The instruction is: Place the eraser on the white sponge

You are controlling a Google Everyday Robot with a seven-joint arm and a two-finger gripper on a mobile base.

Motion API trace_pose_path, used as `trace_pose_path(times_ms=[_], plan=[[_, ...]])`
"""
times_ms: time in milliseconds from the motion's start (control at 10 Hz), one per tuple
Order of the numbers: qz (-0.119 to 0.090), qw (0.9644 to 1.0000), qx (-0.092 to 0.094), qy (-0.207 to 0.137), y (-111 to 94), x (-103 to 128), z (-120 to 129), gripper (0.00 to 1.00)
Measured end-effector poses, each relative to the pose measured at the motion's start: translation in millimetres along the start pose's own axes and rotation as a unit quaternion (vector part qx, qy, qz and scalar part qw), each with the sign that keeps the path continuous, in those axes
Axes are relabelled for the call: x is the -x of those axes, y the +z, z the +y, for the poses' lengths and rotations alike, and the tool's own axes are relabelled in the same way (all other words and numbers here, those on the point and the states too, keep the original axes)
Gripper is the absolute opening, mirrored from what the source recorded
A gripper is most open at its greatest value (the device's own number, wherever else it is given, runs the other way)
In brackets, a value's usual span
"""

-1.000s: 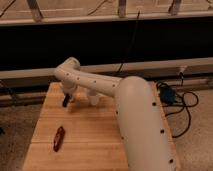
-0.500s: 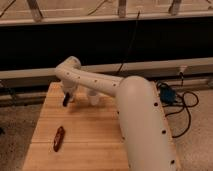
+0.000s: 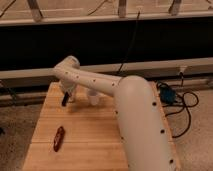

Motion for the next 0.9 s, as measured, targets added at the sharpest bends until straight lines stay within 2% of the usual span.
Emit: trace_pose_path(times_ms=[500,700,900], plan=[[-0.003,0.9998,-0.016,-0.014,6.4,-9.7,-11.3,0.02],[-0.003,0.9997,-0.021,-0.013,10.3,-13.9,-15.5,0.18],[-0.003,0.9996,-0.027,-0.008,15.2,-19.1,-17.6,0.41]])
